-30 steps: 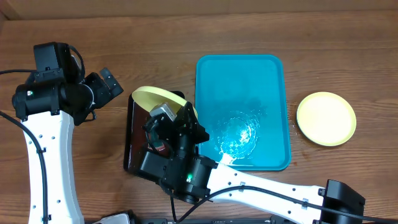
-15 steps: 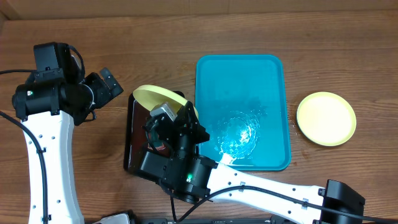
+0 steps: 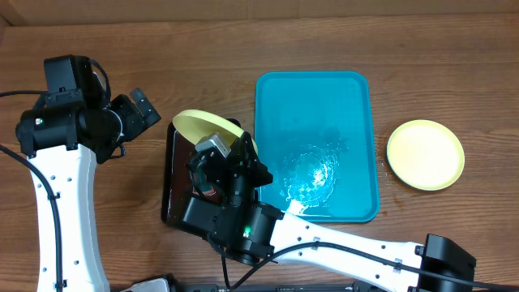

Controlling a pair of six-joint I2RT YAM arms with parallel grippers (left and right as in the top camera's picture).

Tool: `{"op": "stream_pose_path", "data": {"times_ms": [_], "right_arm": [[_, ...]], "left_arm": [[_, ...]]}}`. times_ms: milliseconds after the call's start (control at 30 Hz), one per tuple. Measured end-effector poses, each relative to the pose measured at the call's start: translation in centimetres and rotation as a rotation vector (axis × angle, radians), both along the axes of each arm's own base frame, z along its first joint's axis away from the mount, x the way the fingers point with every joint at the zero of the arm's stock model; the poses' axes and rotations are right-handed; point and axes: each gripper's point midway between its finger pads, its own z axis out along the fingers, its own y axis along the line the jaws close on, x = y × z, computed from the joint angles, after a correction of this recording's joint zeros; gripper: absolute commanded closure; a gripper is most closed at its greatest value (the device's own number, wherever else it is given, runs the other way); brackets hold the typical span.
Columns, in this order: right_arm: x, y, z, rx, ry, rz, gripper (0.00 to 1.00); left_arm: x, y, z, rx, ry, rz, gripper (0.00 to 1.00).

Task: Clean dirty plates on tray and stack at the side
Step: 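Lift the yellow plate with the right gripper and tilt it over the basin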

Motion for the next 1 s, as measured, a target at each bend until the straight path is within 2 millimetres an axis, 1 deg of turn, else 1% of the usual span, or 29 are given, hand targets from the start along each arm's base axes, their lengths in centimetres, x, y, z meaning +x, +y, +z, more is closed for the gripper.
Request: {"op": "stream_pose_path", "data": {"times_ms": [867,933,1000], "right_arm": [[0.1,0.0,0.0,0.007,-0.001,-0.001,0.96],[0.2,0.2,-0.2,0.018,0.012,0.006,0.96],[0.5,0.2,-1.1,0.059,0.056,0.014,0.96]], "left_arm": [[0.0,0.0,0.0,0.0,0.0,0.0,0.0],[0.0,0.0,0.0,0.0,0.0,0.0,0.0],[0.0,0.0,0.0,0.0,0.0,0.0,0.0]]}}
